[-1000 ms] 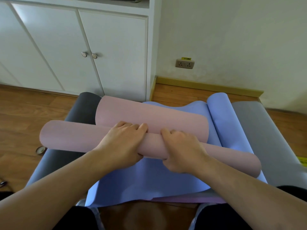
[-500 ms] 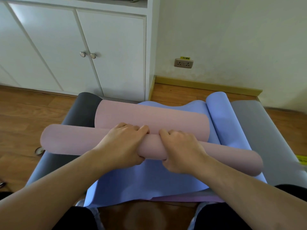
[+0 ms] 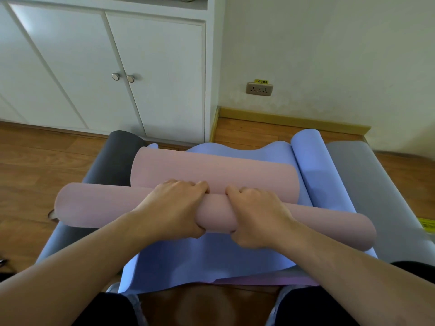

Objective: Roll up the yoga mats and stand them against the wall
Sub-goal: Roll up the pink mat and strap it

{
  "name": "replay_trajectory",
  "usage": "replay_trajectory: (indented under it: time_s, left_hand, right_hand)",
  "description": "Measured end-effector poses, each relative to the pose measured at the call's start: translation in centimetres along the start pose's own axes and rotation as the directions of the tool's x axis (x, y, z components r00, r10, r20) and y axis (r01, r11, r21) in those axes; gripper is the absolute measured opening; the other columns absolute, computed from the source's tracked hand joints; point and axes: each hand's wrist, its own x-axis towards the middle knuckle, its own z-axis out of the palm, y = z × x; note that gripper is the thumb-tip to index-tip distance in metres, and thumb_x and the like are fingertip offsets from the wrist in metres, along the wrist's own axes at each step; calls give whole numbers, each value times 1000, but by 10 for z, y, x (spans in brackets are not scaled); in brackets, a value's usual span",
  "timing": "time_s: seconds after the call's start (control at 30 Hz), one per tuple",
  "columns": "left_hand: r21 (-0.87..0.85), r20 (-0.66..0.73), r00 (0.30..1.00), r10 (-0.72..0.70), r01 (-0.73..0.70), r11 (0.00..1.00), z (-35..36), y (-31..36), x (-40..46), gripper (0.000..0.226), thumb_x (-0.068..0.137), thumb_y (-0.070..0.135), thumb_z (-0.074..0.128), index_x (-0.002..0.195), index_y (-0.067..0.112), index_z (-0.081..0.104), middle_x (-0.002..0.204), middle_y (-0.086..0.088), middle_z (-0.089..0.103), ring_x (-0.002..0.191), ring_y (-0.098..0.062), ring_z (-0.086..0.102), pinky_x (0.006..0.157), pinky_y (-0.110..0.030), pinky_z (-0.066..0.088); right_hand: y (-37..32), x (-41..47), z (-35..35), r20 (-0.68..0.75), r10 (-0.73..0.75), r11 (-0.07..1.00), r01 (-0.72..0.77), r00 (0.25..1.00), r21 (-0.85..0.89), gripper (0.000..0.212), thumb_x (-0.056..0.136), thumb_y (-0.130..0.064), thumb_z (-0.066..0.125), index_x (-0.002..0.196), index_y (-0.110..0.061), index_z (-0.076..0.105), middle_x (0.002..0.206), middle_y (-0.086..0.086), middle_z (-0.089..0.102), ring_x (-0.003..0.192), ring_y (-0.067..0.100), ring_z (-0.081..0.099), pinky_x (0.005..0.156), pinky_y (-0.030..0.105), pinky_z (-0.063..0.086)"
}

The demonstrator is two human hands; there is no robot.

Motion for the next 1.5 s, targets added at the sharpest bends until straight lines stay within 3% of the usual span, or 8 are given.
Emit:
replay_trajectory:
  time_s: [0.17, 0.4, 0.57, 0.67, 0.93, 1.17, 1.37, 1.5]
  left_hand:
    - [263, -134, 988, 76, -39, 964, 18, 4, 3, 74, 50, 54, 88, 110, 21, 60, 101, -3, 60, 84, -25, 59, 71, -40, 53]
    - [-7, -57, 998, -39, 39, 999, 2, -1, 7, 65, 69, 56, 79, 116, 27, 45, 106, 7, 67, 91, -20, 65, 71, -34, 48]
    - [122, -105, 994, 37, -24, 992, 3, 4, 0, 66, 69, 61, 74, 122, 30, 52, 112, 7, 65, 98, -20, 62, 88, -33, 48]
    - [252, -129, 990, 53, -19, 968, 14, 5, 4, 72, 52, 52, 86, 111, 20, 60, 102, -3, 59, 86, -27, 60, 74, -42, 53]
    - [-24, -53, 998, -32, 30, 999, -7, 0, 3, 66, 71, 58, 79, 120, 28, 45, 110, 9, 67, 93, -19, 66, 78, -35, 54]
    - [252, -125, 991, 54, -21, 967, 11, 8, 0, 76, 52, 55, 90, 111, 20, 58, 104, -4, 58, 87, -26, 58, 75, -42, 55]
    - [-12, -74, 994, -77, 77, 997, 2, 0, 5, 67, 71, 56, 79, 119, 27, 43, 109, 7, 65, 91, -19, 65, 71, -33, 49]
    - [-8, -29, 998, -51, 51, 999, -5, 3, 2, 70, 73, 63, 75, 126, 31, 44, 114, 10, 66, 98, -17, 64, 82, -30, 49]
  right_hand:
    - [6, 5, -2, 40, 32, 998, -34, 999, 49, 53, 76, -46, 76, 106, -27, 37, 100, -1, 61, 85, 28, 64, 66, 40, 52]
    - [1, -2, -1, -40, -24, 996, 20, 999, -82, 73, 76, -52, 85, 124, -22, 39, 118, 1, 59, 103, 29, 61, 79, 43, 51]
    - [5, 0, -5, -23, 14, 1000, -14, 1000, -14, 51, 77, -38, 75, 113, -23, 41, 104, 2, 62, 86, 29, 64, 64, 39, 51]
    - [8, 1, -6, -33, 19, 1000, -18, 999, 10, 55, 76, -45, 76, 114, -24, 41, 103, 1, 63, 84, 28, 64, 66, 41, 55]
    - [1, -5, -4, -70, -44, 996, 39, 997, -78, 68, 79, -52, 80, 123, -23, 37, 111, 0, 61, 95, 28, 63, 74, 42, 53]
    - [5, 1, -6, -23, 11, 1000, -11, 1000, 7, 59, 77, -52, 74, 118, -25, 40, 104, 0, 63, 88, 29, 67, 68, 43, 56]
    - [4, 0, -8, -32, -27, 995, 24, 999, -94, 85, 73, -60, 87, 133, -22, 39, 127, 2, 52, 110, 28, 55, 82, 41, 46]
    - [1, 0, -5, -48, -36, 995, 31, 998, -95, 63, 80, -46, 79, 123, -20, 40, 115, 4, 57, 100, 29, 60, 74, 41, 46]
